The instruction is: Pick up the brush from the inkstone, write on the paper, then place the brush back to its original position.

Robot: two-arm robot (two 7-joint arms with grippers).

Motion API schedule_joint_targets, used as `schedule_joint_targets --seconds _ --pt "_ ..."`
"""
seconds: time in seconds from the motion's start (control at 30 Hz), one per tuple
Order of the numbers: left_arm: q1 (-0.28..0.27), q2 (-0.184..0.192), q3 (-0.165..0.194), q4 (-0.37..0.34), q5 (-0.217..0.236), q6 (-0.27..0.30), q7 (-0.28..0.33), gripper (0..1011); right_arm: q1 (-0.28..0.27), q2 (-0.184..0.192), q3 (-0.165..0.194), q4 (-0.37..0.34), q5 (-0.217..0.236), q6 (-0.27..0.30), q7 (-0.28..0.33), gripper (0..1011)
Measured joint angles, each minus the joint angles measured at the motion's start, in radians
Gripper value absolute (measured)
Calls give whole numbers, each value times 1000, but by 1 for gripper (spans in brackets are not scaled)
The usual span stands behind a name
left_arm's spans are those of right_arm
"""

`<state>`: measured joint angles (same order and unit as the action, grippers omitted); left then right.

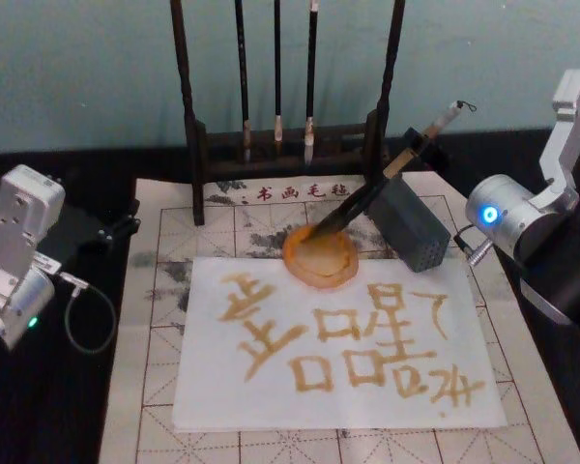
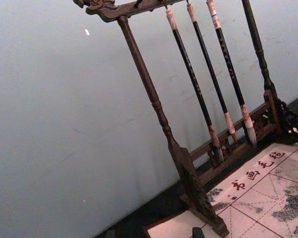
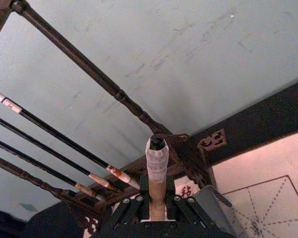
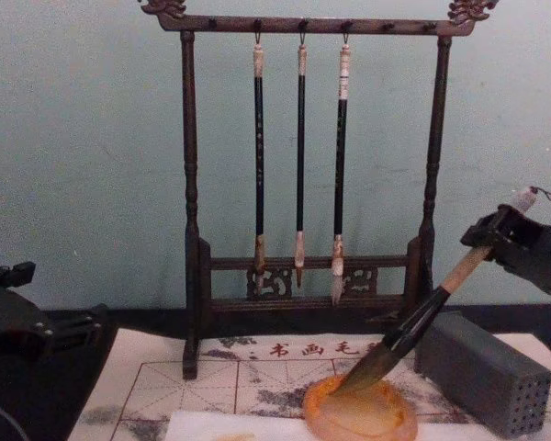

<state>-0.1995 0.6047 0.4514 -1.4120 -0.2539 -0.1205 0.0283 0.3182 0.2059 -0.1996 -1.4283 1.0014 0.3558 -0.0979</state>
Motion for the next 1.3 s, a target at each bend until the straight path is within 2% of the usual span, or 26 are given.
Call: schedule_joint_targets --seconds 0.6,1.07,1.3 --pt "0 0 0 0 0 0 0 1001 -26 31 -17 -33 66 10 -29 202" --pt "0 0 0 0 0 0 0 1001 -28 50 -40 -34 92 1 -54 202" --pt "0 0 0 0 0 0 0 1001 -27 50 -39 -33 92 1 -54 202"
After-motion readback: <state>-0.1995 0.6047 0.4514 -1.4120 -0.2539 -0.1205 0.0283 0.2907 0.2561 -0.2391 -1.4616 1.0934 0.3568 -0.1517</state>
